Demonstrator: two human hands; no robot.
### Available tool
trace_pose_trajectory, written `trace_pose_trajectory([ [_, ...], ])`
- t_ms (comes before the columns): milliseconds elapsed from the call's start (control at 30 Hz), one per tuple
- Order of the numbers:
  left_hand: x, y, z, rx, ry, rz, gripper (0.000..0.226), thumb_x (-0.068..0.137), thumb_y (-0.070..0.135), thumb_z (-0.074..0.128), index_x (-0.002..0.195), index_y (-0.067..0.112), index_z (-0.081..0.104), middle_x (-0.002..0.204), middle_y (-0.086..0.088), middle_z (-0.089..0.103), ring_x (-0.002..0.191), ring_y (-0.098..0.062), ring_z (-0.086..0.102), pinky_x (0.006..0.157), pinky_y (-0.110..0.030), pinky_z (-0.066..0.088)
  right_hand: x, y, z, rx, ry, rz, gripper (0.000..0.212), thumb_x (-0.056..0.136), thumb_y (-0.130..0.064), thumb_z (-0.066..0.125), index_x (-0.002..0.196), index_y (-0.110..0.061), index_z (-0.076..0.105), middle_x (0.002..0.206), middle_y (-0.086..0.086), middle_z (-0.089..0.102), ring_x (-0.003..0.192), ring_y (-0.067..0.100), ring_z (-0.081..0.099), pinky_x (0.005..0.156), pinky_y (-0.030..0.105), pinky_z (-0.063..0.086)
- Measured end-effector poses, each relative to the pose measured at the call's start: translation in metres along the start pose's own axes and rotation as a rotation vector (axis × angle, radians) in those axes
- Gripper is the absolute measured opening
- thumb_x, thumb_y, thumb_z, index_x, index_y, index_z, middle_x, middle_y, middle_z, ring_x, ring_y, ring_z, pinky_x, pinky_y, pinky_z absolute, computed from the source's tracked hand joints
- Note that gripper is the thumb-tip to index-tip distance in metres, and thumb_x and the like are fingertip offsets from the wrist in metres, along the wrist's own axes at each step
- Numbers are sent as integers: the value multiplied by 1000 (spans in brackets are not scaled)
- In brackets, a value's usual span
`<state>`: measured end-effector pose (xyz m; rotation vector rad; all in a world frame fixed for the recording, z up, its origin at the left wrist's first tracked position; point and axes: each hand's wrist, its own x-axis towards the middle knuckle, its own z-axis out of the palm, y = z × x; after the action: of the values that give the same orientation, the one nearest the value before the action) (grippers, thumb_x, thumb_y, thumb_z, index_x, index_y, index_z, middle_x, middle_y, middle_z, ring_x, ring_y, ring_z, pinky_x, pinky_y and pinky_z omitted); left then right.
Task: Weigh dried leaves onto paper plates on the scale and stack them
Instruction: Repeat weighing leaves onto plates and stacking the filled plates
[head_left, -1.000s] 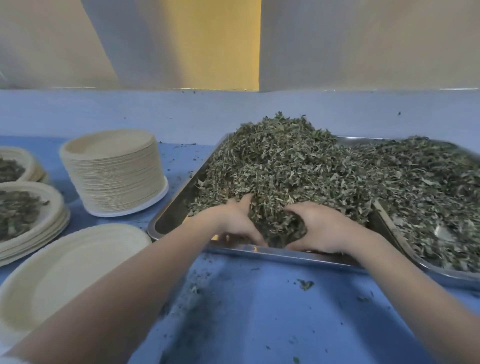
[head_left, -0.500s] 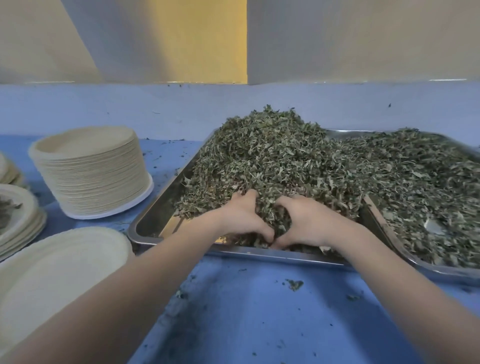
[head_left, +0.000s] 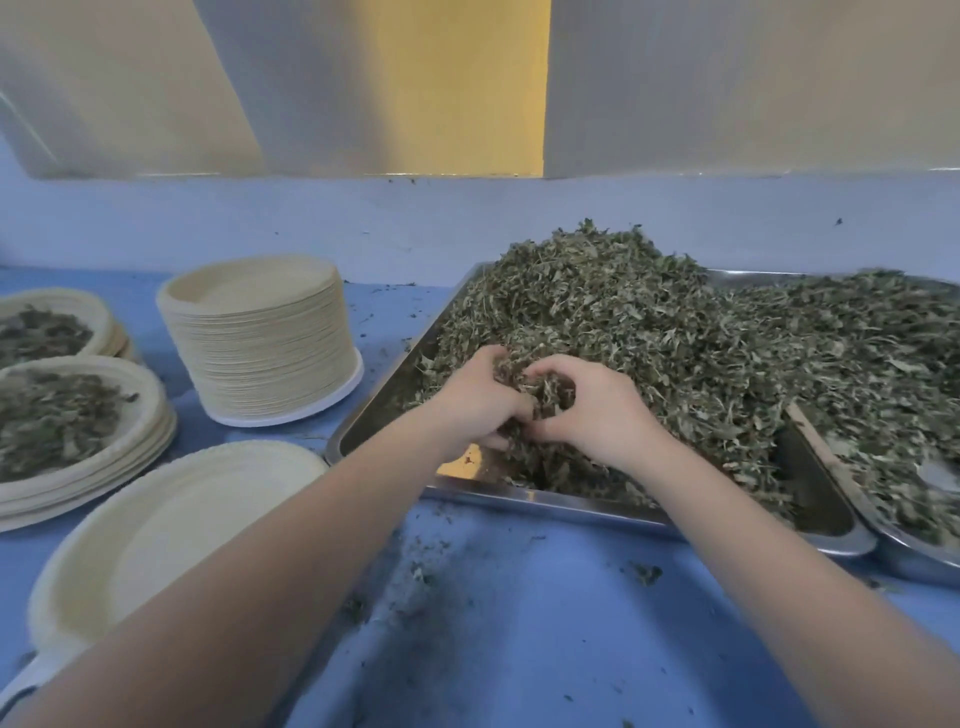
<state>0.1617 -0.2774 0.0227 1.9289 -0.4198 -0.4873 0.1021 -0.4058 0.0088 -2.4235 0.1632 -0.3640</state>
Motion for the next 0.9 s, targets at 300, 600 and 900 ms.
trace_pose_trajectory([
  [300,-8,15,-25,-373,72,-114,25,84,-11,54,87,14,58,102,-15,57,89,-26,58,51,-28,53,11,-28,-6,73,89,-7,49,71,-21,78,113,-38,61,103,-13,51,89,10,60,52,-3,35],
  [600,-39,22,-71,-298,183,-26,26,86,-8,53,102,10,60,105,-13,59,80,-19,60,55,-24,57,12,-80,2,130,103,-140,49,71,-20,77,117,-30,64,95,-18,51,73,-9,50,55,-9,29],
  [900,-133,-14,-151,-165,380,66,24,84,-12,51,86,11,59,75,-11,57,55,-13,61,52,-21,56,-13,-172,60,202,-60,-342,47,70,-21,79,114,-32,65,84,-21,53,66,-11,47,59,-5,34],
])
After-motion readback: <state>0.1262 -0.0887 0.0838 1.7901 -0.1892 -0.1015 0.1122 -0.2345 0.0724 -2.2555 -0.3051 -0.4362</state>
